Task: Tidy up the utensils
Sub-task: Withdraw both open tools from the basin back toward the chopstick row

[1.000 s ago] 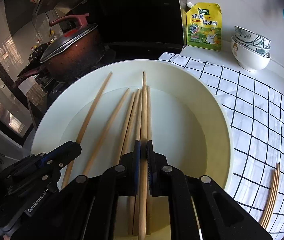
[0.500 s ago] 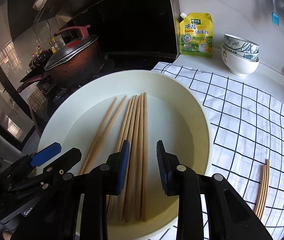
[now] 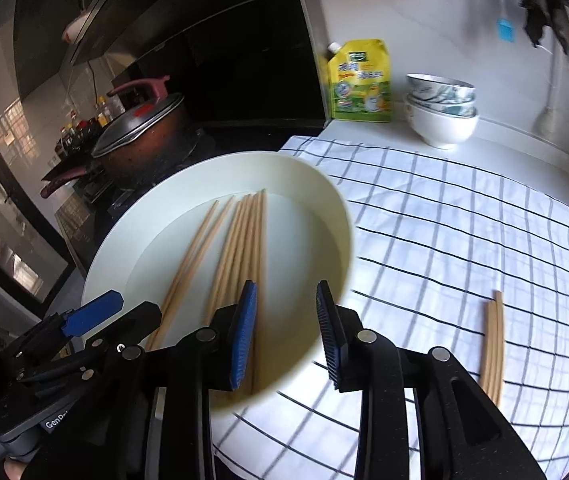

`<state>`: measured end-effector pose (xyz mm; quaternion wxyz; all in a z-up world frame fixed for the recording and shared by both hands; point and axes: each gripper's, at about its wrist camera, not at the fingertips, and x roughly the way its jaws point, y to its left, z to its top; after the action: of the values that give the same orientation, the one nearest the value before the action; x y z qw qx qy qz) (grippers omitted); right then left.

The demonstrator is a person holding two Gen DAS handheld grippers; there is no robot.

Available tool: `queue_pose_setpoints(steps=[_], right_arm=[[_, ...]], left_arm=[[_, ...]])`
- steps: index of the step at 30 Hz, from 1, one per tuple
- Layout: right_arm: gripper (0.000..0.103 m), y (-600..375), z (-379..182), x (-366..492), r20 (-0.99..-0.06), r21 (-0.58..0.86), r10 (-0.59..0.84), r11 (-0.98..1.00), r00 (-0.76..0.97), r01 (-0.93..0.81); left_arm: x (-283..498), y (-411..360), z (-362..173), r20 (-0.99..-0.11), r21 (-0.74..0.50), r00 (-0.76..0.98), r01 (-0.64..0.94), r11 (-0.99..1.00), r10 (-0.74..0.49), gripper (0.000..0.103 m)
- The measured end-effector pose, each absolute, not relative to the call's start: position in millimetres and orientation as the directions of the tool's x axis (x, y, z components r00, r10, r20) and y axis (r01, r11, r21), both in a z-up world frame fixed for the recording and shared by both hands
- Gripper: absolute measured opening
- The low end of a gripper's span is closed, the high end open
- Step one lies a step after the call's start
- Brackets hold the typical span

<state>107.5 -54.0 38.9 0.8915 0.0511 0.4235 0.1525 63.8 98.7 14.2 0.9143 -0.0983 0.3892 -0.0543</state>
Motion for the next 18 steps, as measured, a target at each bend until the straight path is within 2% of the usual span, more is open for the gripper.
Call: queue_pose_setpoints(steps=[18], right_arm=[[0.035,-158,40,51,-0.722,0.195,0.202,0.977,0.662,-0.086]], left_arm=[[27,13,17,-0.698,-0.214,0.655,0.195,0.957,-0.290,0.061]])
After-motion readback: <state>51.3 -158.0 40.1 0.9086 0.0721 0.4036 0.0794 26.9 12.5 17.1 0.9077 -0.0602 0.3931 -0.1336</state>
